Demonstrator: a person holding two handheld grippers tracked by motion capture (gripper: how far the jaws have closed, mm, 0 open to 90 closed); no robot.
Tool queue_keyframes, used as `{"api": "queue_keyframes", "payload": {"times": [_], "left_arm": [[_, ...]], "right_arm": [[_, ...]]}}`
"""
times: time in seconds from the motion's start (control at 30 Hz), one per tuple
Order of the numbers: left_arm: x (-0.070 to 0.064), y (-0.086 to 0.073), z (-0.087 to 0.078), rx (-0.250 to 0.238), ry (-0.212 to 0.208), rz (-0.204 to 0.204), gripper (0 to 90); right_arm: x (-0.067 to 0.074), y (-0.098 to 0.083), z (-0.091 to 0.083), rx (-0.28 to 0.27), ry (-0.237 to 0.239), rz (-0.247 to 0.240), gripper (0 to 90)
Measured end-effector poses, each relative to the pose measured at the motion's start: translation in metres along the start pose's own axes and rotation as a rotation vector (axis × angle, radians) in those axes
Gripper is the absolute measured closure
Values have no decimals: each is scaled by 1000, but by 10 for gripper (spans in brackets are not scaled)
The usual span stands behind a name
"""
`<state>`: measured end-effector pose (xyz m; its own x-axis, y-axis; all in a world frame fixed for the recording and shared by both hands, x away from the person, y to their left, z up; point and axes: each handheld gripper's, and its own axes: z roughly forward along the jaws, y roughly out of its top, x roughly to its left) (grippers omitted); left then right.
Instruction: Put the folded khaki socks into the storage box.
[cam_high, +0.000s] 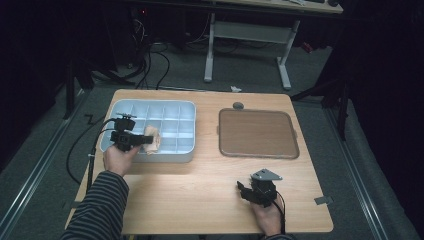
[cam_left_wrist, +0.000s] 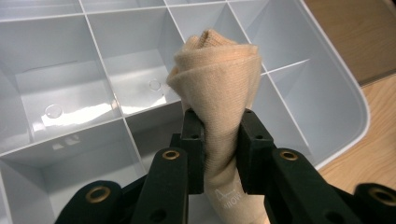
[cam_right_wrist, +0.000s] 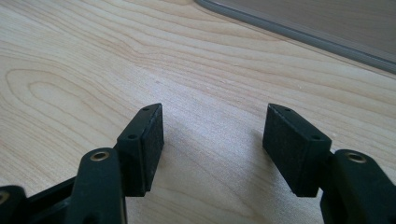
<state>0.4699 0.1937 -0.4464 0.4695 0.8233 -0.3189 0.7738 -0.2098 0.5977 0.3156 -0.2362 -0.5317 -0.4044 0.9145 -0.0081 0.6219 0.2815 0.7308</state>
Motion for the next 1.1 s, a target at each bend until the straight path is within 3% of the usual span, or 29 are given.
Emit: {"api": "queue_keyframes", "payload": {"times": [0.43, 0.77, 1.1], "left_arm": [[0, -1, 9, 51, 26, 8, 757], [-3, -3, 12, 77, 71, 37, 759], [0, -6, 13, 98, 74, 11, 763]], "right_arm": [[0, 0, 0, 0, 0, -1, 384], [1, 0, 0, 2, -2, -6, 385], [0, 0, 0, 1, -2, -4, 388]]}}
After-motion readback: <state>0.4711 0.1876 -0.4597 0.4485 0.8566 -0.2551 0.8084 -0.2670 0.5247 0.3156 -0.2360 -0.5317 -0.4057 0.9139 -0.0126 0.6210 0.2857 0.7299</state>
